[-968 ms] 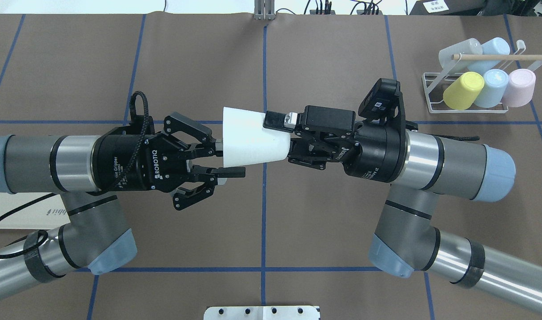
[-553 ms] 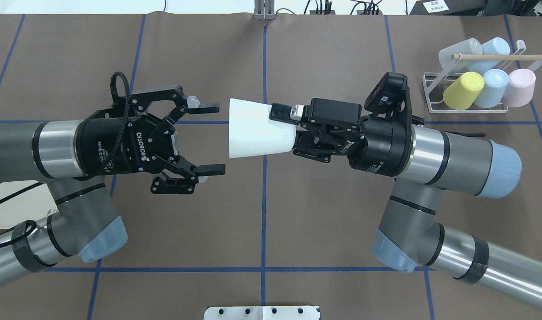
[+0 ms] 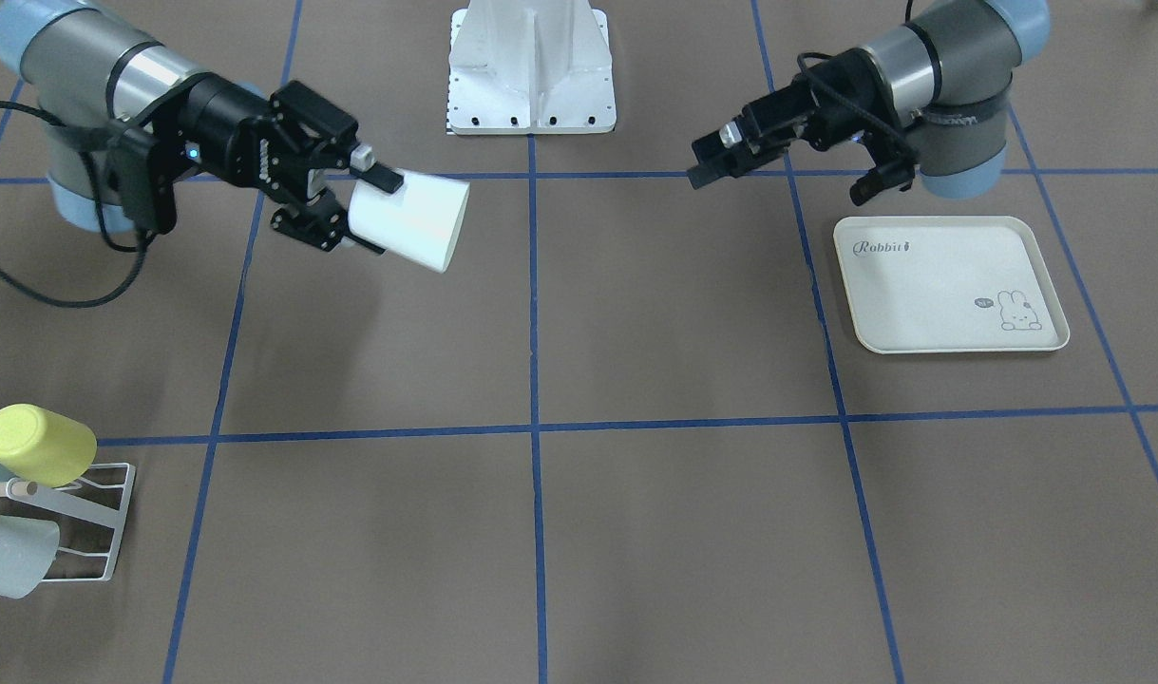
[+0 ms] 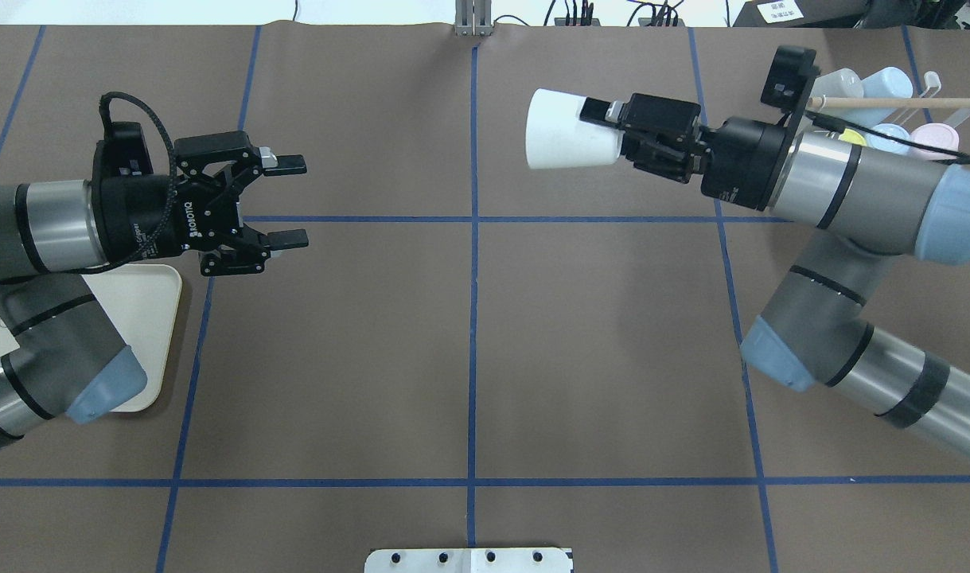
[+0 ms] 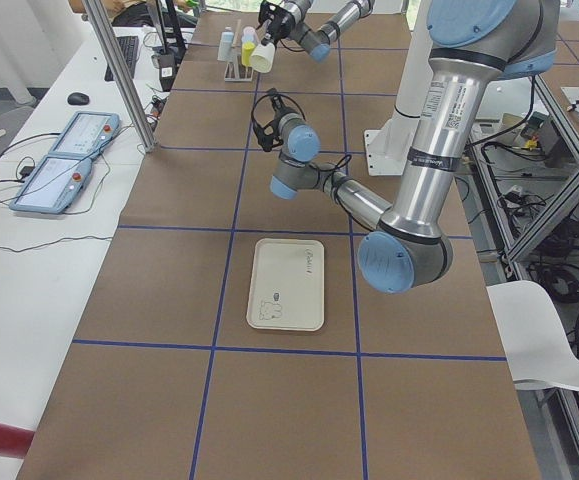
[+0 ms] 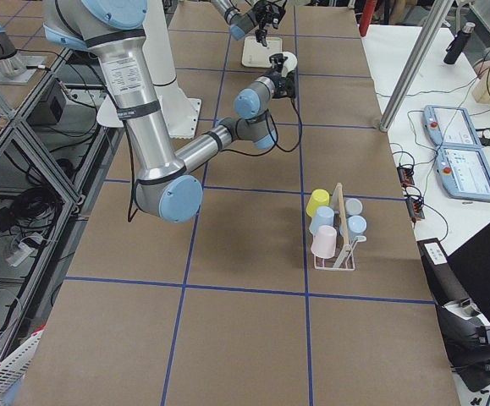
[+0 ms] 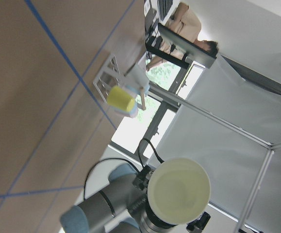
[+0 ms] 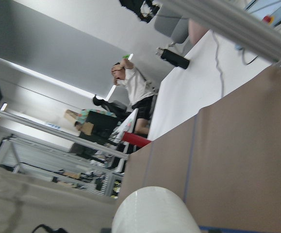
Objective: Transfer IKEA cup to right arm and place on rack
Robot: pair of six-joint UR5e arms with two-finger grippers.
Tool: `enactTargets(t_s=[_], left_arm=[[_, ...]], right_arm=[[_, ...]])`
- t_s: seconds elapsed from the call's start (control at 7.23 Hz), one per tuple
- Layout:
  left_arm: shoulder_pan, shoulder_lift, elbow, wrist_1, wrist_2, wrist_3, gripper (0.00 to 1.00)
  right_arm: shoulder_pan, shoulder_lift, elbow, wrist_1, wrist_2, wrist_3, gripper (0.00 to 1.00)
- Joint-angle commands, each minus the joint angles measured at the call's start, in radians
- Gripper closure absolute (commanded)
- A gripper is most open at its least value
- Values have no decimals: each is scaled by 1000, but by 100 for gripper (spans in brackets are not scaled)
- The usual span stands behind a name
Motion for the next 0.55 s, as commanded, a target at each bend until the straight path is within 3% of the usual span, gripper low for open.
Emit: enactTargets(t_s=[0.0,0.14,0.42], left_arm=[[-210,9,168,141,-210,366,0],[-345,11,235,240,-363,599,0],[-491,11,323,455,-380,1047,0]], right_arm=[[268,3,-13,-347,266,-261,96],[366,3,-17,-517,345,-437,96],[483,17,-59,-849,372,-891,96]])
